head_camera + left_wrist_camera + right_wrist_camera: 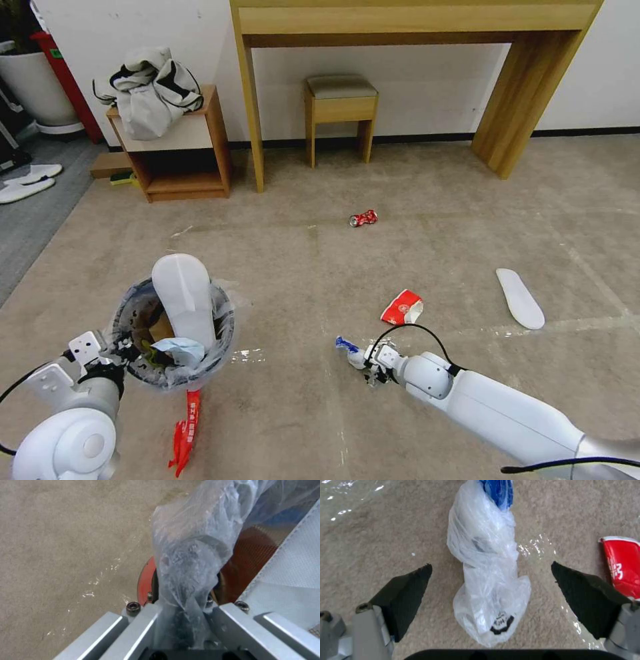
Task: Pick up the trash bin and place the garbage on the floor into it.
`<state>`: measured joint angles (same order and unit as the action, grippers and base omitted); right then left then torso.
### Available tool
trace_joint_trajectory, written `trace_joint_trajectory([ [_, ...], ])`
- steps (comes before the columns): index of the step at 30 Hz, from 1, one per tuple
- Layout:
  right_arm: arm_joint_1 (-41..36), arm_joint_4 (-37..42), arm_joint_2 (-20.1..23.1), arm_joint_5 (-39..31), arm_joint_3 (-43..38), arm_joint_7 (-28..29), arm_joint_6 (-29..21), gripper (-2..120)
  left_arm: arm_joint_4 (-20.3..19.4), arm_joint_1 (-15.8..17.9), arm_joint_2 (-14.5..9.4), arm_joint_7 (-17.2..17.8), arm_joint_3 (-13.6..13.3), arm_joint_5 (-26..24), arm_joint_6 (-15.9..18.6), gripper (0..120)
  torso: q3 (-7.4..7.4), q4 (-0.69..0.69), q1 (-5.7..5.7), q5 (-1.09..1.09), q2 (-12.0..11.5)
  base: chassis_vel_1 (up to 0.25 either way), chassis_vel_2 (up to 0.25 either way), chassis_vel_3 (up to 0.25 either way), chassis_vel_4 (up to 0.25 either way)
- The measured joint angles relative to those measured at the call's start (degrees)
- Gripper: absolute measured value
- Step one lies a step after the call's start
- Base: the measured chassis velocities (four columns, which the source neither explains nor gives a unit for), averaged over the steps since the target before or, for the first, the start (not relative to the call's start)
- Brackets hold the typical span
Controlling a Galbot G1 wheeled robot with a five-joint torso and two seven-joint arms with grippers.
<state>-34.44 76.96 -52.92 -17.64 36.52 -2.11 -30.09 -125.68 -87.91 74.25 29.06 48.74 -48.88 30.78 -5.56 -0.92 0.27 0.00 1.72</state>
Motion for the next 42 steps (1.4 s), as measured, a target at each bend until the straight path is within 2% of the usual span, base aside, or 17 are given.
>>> trace_joint_trajectory([
  [5, 0.23, -2.43, -1.15, 0.20, 0.57, 1.26, 2.12, 90, 0.15, 0.05, 0.06, -0.01, 0.00, 0.00, -0.03, 0, 0.00, 0.00, 0.00, 0.00, 0.00, 0.000, 0.000, 0.000, 0.000],
  [11, 0.39, -5.37, -2.45, 0.69, 0.95, 2.77, 4.83, 75, 0.22, 0.15, 0.10, -0.02, 0.00, 0.00, -0.06, 0, 0.00, 0.00, 0.00, 0.00, 0.00, 0.000, 0.000, 0.000, 0.000],
  [13, 0.40, -6.06, -2.72, 0.70, 0.99, 3.24, 5.67, 64, 0.28, 0.19, 0.10, -0.02, -0.01, 0.00, -0.09, 0, 0.00, 0.00, 0.00, 0.00, 0.00, 0.000, 0.000, 0.000, 0.000],
  [14, 0.40, -6.06, -2.72, 0.70, 0.99, 3.24, 5.67, 64, 0.28, 0.19, 0.10, -0.02, -0.01, 0.00, -0.09, 0, 0.00, 0.00, 0.00, 0.00, 0.00, 0.000, 0.000, 0.000, 0.000],
  [15, 0.38, -6.52, -2.92, 0.73, 1.02, 3.55, 6.18, 54, 0.36, 0.20, 0.25, -0.02, -0.02, 0.00, -0.12, 0, 0.00, 0.00, 0.00, 0.00, 0.00, 0.000, 0.000, 0.000, 0.000],
  [17, 0.35, -6.62, -2.98, 0.75, 1.03, 3.63, 6.32, 53, 0.41, 0.20, 0.33, -0.03, -0.06, 0.01, -0.13, 0, 0.00, 0.00, 0.00, 0.00, 0.00, 0.000, 0.000, 0.000, 0.000],
  [19, 0.18, -6.80, -3.04, 0.83, 1.03, 3.92, 6.73, 40, 0.52, 0.23, 0.47, -0.07, -0.13, 0.12, -0.20, 0, 0.00, 0.00, 0.00, 0.00, 0.00, 0.000, 0.000, 0.000, 0.000],
  [22, 0.07, -6.85, -3.04, 0.84, 1.02, 4.04, 6.91, 34, 0.52, 0.23, 0.48, -0.09, -0.13, 0.13, -0.21, 0, 0.00, 0.00, 0.00, 0.00, 0.00, 0.000, 0.000, 0.000, 0.000],
  [24, -0.27, -6.87, -2.97, 0.85, 0.70, 4.41, 7.41, 23, 0.53, 0.22, 0.43, -0.10, -0.13, 0.14, -0.22, 0, 0.00, 0.00, 0.00, 0.00, 0.00, 0.000, 0.000, 0.000, 0.000],
  [25, -0.27, -6.87, -2.97, 0.85, 0.70, 4.41, 7.41, 23, 0.53, 0.22, 0.43, -0.10, -0.13, 0.14, -0.22, 0, 0.00, 0.00, 0.00, 0.00, 0.00, 0.000, 0.000, 0.000, 0.000],
  [29, -0.95, -6.09, -2.64, 0.41, -0.61, 4.96, 8.13, 10, 0.58, 0.19, 0.27, -0.11, -0.13, 0.14, -0.22, 0, -0.01, 0.00, 0.00, 0.01, 0.00, 0.000, 0.000, 0.000, 0.000],
  [31, -1.36, -4.19, -2.03, -1.30, -2.45, 5.36, 8.28, 2, 0.61, 0.16, 0.06, -0.11, -0.13, 0.13, -0.22, 0, -0.01, 0.00, 0.00, 0.01, 0.00, 0.000, 0.000, 0.000, 0.000],
  [32, -1.36, -4.19, -2.03, -1.30, -2.45, 5.36, 8.28, 2, 0.61, 0.16, 0.06, -0.11, -0.13, 0.13, -0.22, 0, -0.01, 0.00, 0.00, 0.01, 0.00, 0.000, 0.000, 0.000, 0.000],
  [34, -1.36, 1.36, -0.46, -6.31, -6.51, 6.30, 8.13, 0, 0.61, 0.16, -0.37, -0.06, -0.16, -0.13, -0.20, 0, 0.00, 0.00, 0.00, 0.00, 0.00, 0.000, 0.000, 0.000, 0.000],
  [38, -0.67, 4.89, 0.67, -9.47, -8.49, 7.39, 8.03, 0, 0.60, 0.26, -0.54, 0.11, -0.25, -0.60, -0.08, 0, 0.00, 0.00, 0.00, 0.01, 0.00, 0.000, 0.000, 0.000, 0.000],
  [40, 1.73, 12.51, 2.93, -14.25, -10.89, 8.75, 8.05, 0, 0.44, 0.51, -0.93, 0.71, -0.62, -2.37, 0.32, 0, -0.01, 0.00, 0.00, 0.00, 0.00, 0.000, 0.000, 0.000, 0.000],
  [42, 2.17, 13.74, 3.30, -15.09, -11.17, 8.88, 8.08, 0, 0.37, 0.55, -1.02, 0.86, -0.65, -2.76, 0.39, 0, 0.00, 0.00, 0.00, -0.01, 0.00, 0.000, 0.000, 0.000, 0.000],
])
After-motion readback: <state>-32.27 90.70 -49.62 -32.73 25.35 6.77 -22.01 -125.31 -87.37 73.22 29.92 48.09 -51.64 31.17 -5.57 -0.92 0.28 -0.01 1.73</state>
